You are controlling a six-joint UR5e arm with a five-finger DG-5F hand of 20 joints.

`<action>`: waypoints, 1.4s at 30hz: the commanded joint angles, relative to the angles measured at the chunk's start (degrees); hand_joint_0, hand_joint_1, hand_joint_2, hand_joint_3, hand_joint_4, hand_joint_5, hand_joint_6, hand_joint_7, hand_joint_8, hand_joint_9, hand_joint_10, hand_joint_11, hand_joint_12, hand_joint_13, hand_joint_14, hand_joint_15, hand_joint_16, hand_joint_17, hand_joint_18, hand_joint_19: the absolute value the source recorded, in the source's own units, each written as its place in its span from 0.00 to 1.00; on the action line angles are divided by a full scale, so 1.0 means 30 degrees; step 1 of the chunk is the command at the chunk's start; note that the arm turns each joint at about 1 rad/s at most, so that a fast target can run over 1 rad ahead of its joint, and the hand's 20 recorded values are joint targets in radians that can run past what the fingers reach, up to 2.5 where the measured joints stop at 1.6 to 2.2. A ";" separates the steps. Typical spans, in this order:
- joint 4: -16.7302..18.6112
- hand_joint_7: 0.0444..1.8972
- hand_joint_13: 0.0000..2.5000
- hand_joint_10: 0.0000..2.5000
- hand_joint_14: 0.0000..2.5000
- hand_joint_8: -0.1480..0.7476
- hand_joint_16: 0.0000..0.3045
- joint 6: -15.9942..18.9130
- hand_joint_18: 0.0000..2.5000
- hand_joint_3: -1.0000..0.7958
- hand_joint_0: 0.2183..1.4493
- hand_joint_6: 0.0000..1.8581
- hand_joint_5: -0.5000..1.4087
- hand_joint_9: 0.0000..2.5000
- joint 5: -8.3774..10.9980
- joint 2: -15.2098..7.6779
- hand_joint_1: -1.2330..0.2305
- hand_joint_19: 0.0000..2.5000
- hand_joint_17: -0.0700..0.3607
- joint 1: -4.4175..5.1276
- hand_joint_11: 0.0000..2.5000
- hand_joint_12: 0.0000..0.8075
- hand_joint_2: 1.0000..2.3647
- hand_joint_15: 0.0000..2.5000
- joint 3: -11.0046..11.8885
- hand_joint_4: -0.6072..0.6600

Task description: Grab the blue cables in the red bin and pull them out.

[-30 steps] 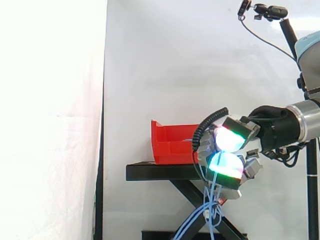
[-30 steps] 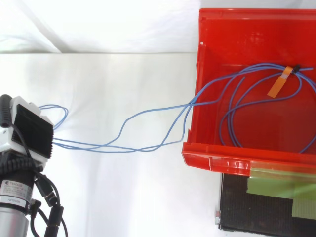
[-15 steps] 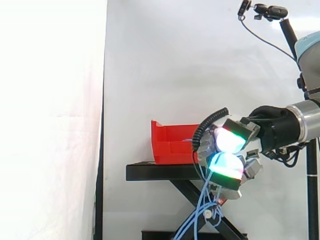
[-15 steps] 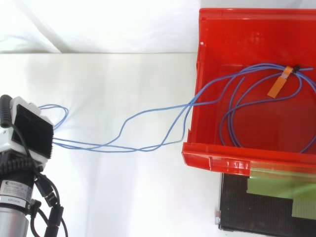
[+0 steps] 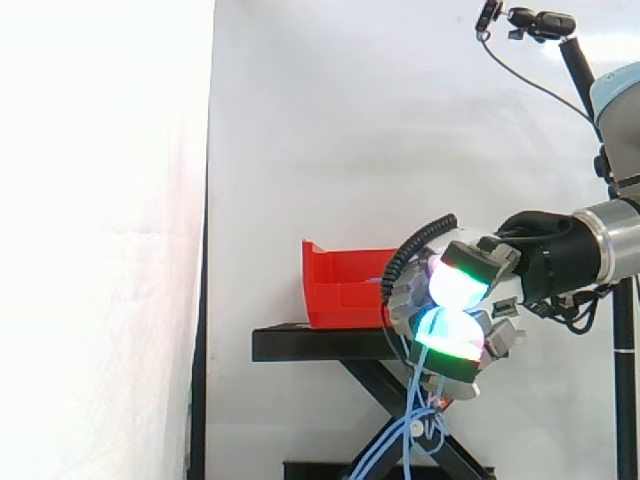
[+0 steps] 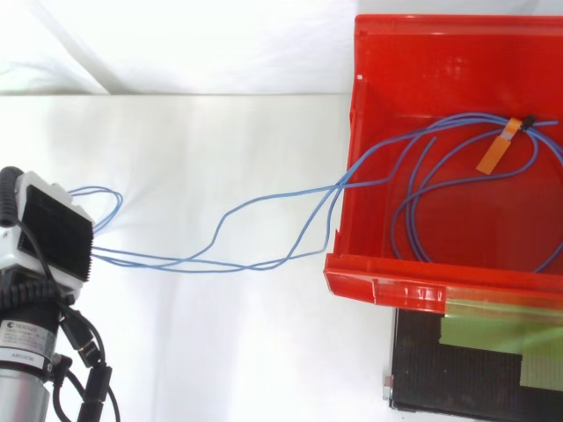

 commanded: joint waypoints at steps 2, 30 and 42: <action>0.0100 0.27 0.61 0.01 0.12 0.44 0.13 -0.0021 0.38 0.23 0.59 0.49 0.77 0.57 -0.0001 -0.0019 0.15 0.42 0.37 0.0000 0.66 0.39 0.01 0.64 0.0000 0.56; 0.0100 0.21 0.61 0.01 0.14 0.46 0.13 -0.0021 0.39 0.25 0.60 0.62 0.74 0.57 -0.0001 -0.0019 0.14 0.41 0.37 0.0000 0.64 0.38 0.01 0.63 0.0000 0.56; 0.0100 0.20 0.61 0.01 0.13 0.45 0.14 -0.0021 0.38 0.25 0.60 0.62 0.74 0.57 -0.0001 -0.0019 0.15 0.41 0.38 0.0000 0.64 0.38 0.01 0.64 0.0000 0.57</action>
